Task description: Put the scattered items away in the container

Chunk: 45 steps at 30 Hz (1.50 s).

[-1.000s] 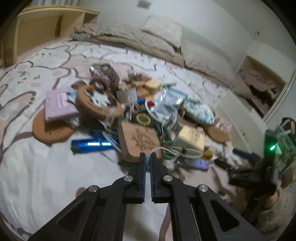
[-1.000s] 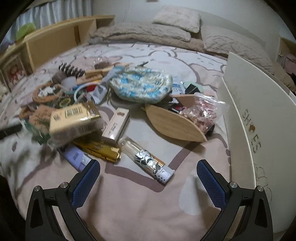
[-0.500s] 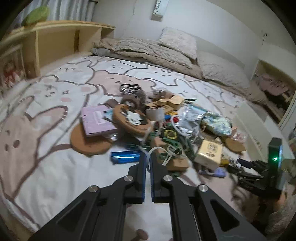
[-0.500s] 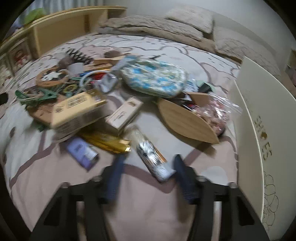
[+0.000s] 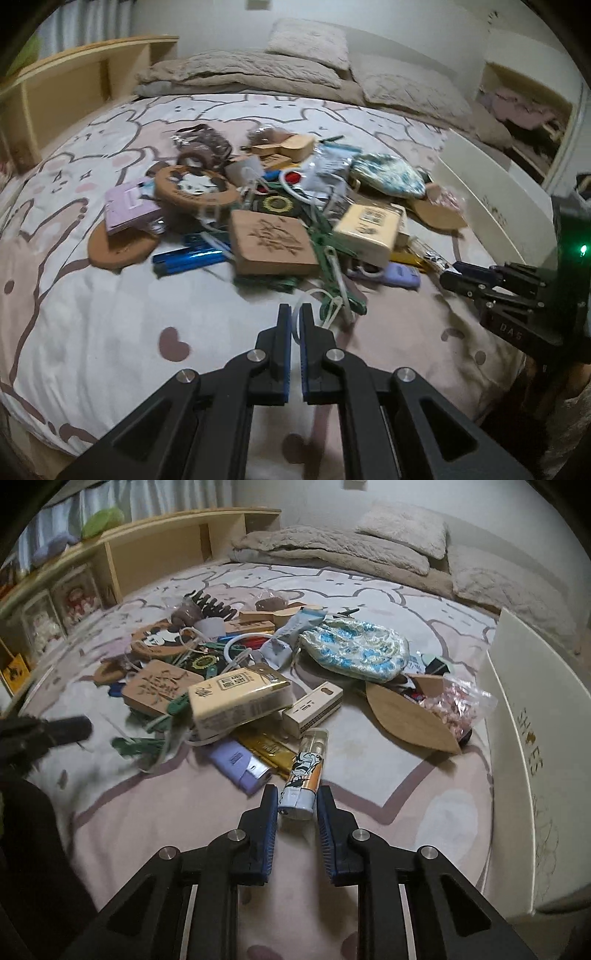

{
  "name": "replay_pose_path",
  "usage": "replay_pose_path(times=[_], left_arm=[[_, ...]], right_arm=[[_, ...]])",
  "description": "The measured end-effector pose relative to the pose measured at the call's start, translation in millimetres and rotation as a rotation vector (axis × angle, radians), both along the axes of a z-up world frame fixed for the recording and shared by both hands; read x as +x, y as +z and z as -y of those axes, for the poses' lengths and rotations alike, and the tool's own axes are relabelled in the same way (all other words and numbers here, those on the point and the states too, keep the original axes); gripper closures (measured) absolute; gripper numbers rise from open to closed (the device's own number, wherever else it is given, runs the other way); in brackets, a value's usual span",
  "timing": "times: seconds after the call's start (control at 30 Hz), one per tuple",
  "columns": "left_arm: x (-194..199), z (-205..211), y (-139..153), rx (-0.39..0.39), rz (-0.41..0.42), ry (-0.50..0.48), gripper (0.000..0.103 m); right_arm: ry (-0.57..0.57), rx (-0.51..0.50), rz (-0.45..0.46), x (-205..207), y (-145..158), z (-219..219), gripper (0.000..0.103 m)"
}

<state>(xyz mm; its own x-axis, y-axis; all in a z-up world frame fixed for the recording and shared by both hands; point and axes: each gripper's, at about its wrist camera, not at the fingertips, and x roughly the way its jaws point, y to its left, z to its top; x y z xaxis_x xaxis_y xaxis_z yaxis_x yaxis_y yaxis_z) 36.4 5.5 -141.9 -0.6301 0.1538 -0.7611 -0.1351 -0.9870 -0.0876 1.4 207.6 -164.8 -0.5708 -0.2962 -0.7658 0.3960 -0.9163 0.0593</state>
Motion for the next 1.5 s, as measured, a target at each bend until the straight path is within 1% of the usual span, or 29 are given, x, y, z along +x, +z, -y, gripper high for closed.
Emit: replay_pose_path(times=[0.1, 0.3, 0.33, 0.37, 0.4, 0.47, 0.5, 0.53, 0.57, 0.6, 0.63, 0.67, 0.7, 0.73, 0.87, 1.0, 1.1, 1.2, 1.3, 1.4, 1.5], left_arm=[[-2.7, -10.5, 1.8, -0.006, 0.0, -0.023, 0.098], [-11.1, -34.8, -0.7, 0.054, 0.028, -0.093, 0.098], [-11.4, -41.4, -2.6, 0.066, 0.034, -0.116, 0.096], [-11.2, -46.4, -3.5, 0.077, 0.035, -0.133, 0.09], [-10.7, -52.3, -5.0, 0.093, 0.04, -0.152, 0.086], [-10.2, -60.8, -8.3, 0.124, 0.055, -0.183, 0.075], [-10.5, -64.4, -10.7, 0.145, 0.067, -0.195, 0.072], [-10.1, -66.5, -12.1, 0.161, 0.074, -0.203, 0.066], [-9.7, -67.1, -12.7, 0.177, 0.076, -0.208, 0.056], [-9.1, -66.9, -12.6, 0.197, 0.079, -0.211, 0.05], [-8.2, -65.0, -11.4, 0.214, 0.079, -0.21, 0.038], [-7.3, -62.0, -9.8, 0.229, 0.078, -0.207, 0.031], [-6.4, -58.5, -8.5, 0.24, 0.076, -0.199, 0.029], [-5.9, -52.0, -6.1, 0.25, 0.071, -0.18, 0.027], [-9.6, -29.1, -5.5, 0.258, 0.07, -0.116, 0.027], [-17.7, -25.1, -20.4, 0.241, 0.126, -0.099, 0.027], [-16.2, -37.7, -30.1, 0.244, 0.165, -0.155, 0.027], [-9.4, -53.9, -30.3, 0.254, 0.164, -0.237, 0.027], [-8.3, -64.3, -28.0, 0.297, 0.169, -0.294, 0.027], [-11.4, -72.8, -26.4, 0.343, 0.175, -0.323, 0.027], [-15.3, -77.9, -27.4, 0.396, 0.205, -0.354, 0.027]], right_arm=[[0.0, -0.034, 0.019, 3.3, -0.3, 0.6, 0.081], [0.019, -0.068, 0.044, 9.7, -2.6, 6.0, 0.081], [0.017, -0.071, 0.045, 9.4, -2.7, 5.4, 0.081], [0.013, -0.078, 0.047, 8.9, -2.6, 4.0, 0.081], [0.008, -0.088, 0.049, 8.2, -2.4, 2.0, 0.081], [-0.007, -0.11, 0.055, 6.9, -1.8, -2.9, 0.081], [-0.016, -0.122, 0.057, 6.1, -1.4, -5.5, 0.081], [-0.025, -0.135, 0.059, 5.1, -1.0, -8.5, 0.081], [-0.035, -0.148, 0.062, 4.2, -0.6, -11.9, 0.081], [-0.045, -0.157, 0.065, 3.3, -0.4, -14.6, 0.081], [-0.052, -0.164, 0.068, 2.7, -0.3, -16.4, 0.081], [-0.057, -0.169, 0.07, 2.3, -0.4, -17.4, 0.081], [-0.059, -0.172, 0.072, 1.9, -0.3, -17.9, 0.081], [-0.06, -0.174, 0.073, 1.7, -0.2, -18.0, 0.081], [-0.054, -0.18, 0.075, 1.9, 0.1, -16.6, 0.081], [-0.057, -0.189, 0.076, 2.0, 0.0, -18.0, 0.081], [-0.067, -0.196, 0.075, 1.2, 0.9, -20.3, 0.081], [-0.085, -0.198, 0.074, -0.3, 0.9, -23.5, 0.081], [-0.103, -0.203, 0.071, -1.2, 1.6, -26.8, 0.081], [-0.118, -0.21, 0.06, -0.9, 4.0, -29.9, 0.081], [-0.138, -0.223, 0.053, -1.6, 5.0, -34.9, 0.081]])
